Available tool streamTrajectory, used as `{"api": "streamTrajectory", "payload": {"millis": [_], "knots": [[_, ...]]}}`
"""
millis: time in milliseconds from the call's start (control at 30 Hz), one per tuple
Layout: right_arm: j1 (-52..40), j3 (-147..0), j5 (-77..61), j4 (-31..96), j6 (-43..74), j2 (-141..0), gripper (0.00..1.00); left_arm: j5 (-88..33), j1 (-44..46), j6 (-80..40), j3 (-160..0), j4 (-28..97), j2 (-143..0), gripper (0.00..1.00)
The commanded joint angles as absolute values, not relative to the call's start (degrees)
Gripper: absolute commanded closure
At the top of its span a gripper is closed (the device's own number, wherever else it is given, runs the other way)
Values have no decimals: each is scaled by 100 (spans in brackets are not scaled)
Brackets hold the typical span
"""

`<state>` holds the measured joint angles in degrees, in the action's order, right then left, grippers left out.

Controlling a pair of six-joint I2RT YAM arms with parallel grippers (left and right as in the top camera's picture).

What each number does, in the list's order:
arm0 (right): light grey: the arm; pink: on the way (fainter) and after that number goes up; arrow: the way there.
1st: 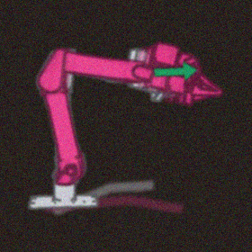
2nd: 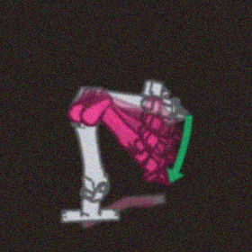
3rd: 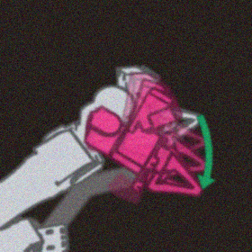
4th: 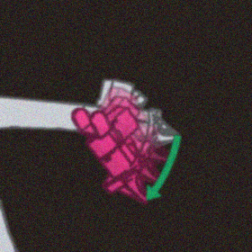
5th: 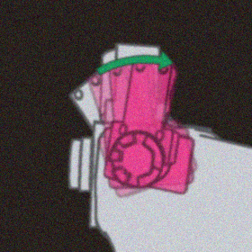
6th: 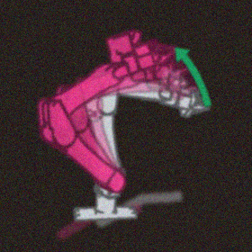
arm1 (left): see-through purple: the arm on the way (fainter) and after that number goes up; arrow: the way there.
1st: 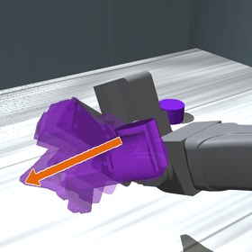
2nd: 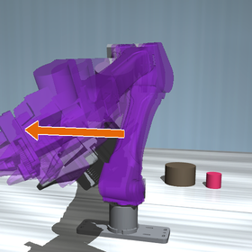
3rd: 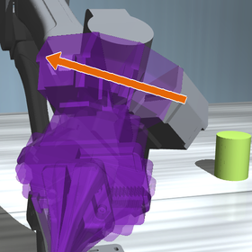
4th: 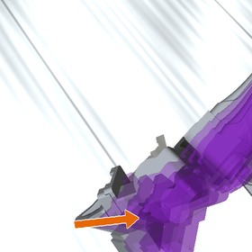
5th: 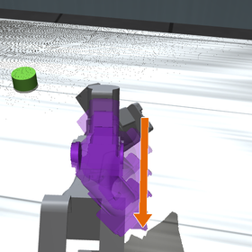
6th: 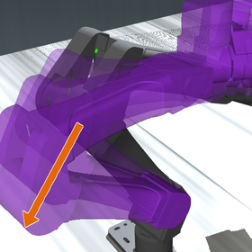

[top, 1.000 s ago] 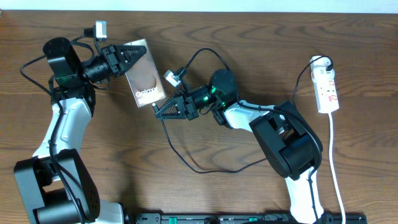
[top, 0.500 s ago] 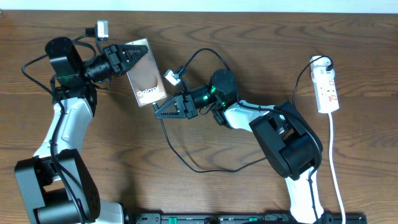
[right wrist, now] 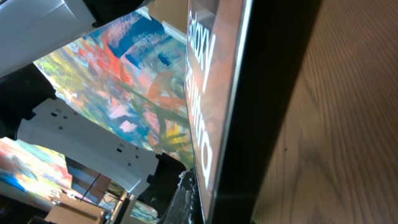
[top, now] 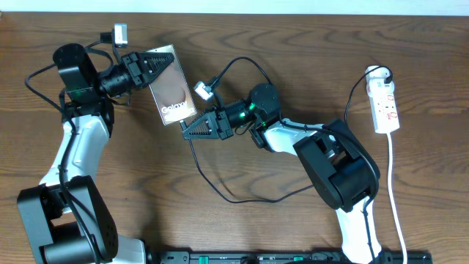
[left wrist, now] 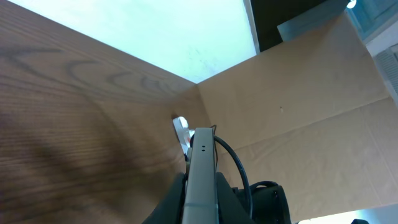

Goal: Plug charger to phone and switch on socket
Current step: 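Push the connector into the phone's bottom port with the right gripper, then open the right gripper and move it toward the power strip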

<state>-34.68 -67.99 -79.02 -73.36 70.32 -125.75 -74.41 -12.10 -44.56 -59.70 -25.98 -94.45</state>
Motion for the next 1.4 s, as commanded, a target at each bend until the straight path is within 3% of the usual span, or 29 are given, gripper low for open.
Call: {"api": "streamTrajectory", "payload": {"millis": [0, 800, 900, 967, 1033, 1067, 1100, 1133, 1233, 1367], "knots": [[-3336, -6858, -7120, -7422, 7137, -12549, 99, -7780, -1127, -4311, -6010, -2604, -9454, 93], [-3332, -6858, -6525, -7411, 7389, -12549, 99, -7542, -1127, -4313, -6010, -2604, -9454, 93], [-3332, -6858, -6532, -7371, 7387, -12549, 87, -7446, -1131, -4311, -6010, -2604, -9454, 92], [-3332, -6858, -6571, -7371, 7387, -12549, 67, -7288, -1133, -4311, -6010, -2602, -9454, 92], [-3332, -6858, -6672, -7369, 7387, -12549, 40, -7282, -1133, -4313, -6010, -2602, -9452, 93], [-3332, -6858, -6720, -7369, 7387, -12549, 19, -7279, -1142, -4311, -6010, -2602, -9454, 93], [-3332, -6858, -6748, -7371, 7373, -12549, 6, -7279, -1166, -4311, -6010, -2602, -9452, 92], [-3330, -6858, -6770, -7369, 7363, -12549, 1, -7284, -1227, -4313, -6010, -2602, -9452, 92], [-3297, -6858, -6768, -7308, 7319, -12549, 1, -7312, -1378, -4318, -6010, -2554, -9454, 92], [-3166, -6858, -6514, -6274, 7070, -12549, 1, -7603, -1678, -4316, -6010, -2340, -9454, 93]]}}
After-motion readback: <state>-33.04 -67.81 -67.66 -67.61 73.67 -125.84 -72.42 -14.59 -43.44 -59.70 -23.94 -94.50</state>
